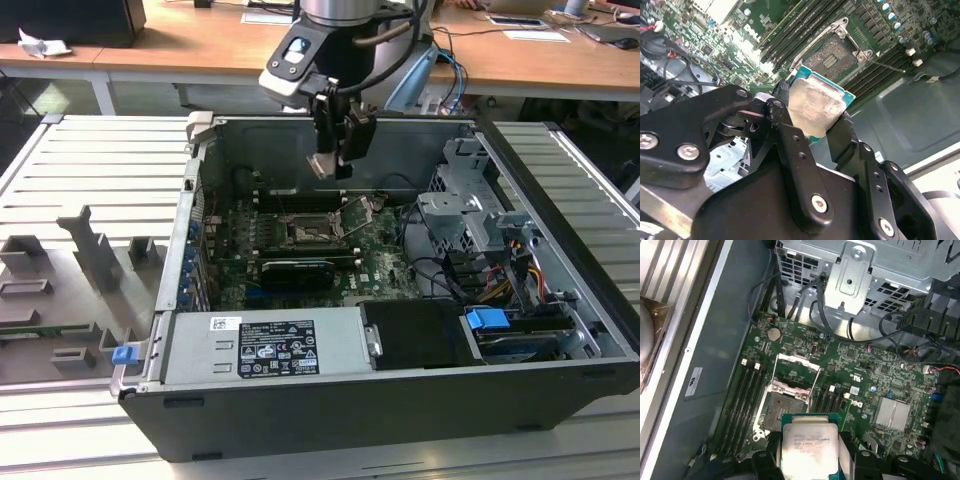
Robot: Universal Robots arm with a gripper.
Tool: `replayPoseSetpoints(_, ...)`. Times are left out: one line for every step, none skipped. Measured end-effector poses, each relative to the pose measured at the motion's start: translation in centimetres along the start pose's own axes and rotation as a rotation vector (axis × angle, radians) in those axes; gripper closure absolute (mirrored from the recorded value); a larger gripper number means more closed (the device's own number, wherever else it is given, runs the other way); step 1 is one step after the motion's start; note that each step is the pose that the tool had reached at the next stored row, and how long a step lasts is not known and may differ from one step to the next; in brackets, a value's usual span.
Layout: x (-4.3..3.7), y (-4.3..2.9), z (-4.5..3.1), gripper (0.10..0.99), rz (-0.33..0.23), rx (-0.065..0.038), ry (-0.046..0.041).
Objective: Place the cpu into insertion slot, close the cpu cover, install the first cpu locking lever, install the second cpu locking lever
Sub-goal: 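Place the cpu into insertion slot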
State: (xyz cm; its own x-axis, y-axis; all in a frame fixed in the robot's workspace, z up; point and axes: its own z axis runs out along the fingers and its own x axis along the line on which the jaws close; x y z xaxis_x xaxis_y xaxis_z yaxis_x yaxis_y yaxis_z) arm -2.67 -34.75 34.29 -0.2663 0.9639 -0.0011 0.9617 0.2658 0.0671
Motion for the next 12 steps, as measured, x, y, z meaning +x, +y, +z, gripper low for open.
replayPoseSetpoints(0.0,-0.01,0.09,0.545,0.024,0.0,-0.002)
replayPoseSetpoints(0.0,-0.01,0.19,0.545,0.052,0.0,-0.0042)
replayPoseSetpoints(0.0,-0.02,0.3,0.545,0.079,0.0,-0.0064)
replayPoseSetpoints(0.0,-0.02,0.37,0.545,0.096,0.0,-0.0079)
replayPoseSetpoints(0.0,-0.03,0.41,0.545,0.108,0.001,-0.0089)
replayPoseSetpoints(0.0,-0.03,0.48,0.545,0.129,0.001,-0.0103)
replayPoseSetpoints(0.0,-0.04,0.54,0.545,0.16,0.001,-0.0124)
replayPoseSetpoints(0.0,-0.04,0.57,0.545,0.177,0.001,-0.0136)
replayPoseSetpoints(0.0,-0.05,0.59,0.545,0.185,0.001,-0.0141)
replayPoseSetpoints(0.0,-0.05,0.6,0.545,0.189,0.001,-0.0143)
replayPoseSetpoints(0.0,-0.05,0.62,0.545,0.191,0.001,-0.0144)
replayPoseSetpoints(0.0,-0.05,0.63,0.545,0.192,0.001,-0.0145)
